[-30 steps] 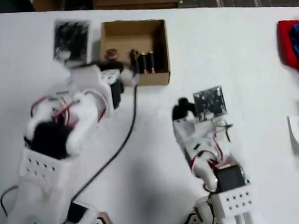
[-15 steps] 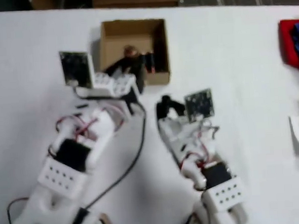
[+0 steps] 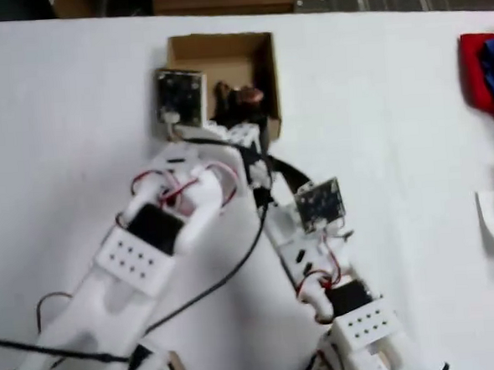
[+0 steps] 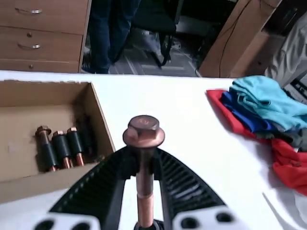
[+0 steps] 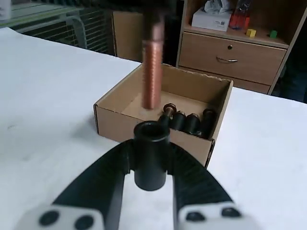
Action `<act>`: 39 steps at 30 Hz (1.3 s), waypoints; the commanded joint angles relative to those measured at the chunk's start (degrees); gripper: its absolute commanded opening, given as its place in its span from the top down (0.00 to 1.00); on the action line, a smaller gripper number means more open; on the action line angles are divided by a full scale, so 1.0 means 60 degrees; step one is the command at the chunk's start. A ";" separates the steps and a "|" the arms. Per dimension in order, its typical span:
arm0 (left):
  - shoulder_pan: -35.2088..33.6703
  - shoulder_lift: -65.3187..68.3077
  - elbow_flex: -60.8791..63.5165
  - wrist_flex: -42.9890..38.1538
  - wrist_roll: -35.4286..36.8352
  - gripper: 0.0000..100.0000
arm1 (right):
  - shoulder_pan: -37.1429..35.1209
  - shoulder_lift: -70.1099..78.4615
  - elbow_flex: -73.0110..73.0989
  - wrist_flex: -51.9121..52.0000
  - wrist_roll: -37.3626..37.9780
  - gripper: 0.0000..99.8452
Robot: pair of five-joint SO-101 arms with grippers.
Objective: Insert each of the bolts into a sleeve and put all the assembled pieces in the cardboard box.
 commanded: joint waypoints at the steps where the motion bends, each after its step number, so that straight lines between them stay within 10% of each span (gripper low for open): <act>1: 0.0293 0.0454 -0.0828 0.0410 0.0015 0.97 | -0.0066 0.0022 -0.0073 -0.0256 0.0073 0.98; 27: 0.0396 0.1729 -0.0886 0.2711 -0.0689 0.97 | -0.0066 0.0022 -0.0029 -0.0256 0.0073 0.98; 34: 0.0381 0.1714 -0.2161 0.5128 -0.0923 0.67 | -0.0066 0.0022 -0.0029 -0.0256 0.0073 0.98; 39: 0.0366 0.1714 -0.3451 0.6579 -0.0938 0.66 | -0.0066 0.0022 -0.0029 -0.0256 0.0073 0.98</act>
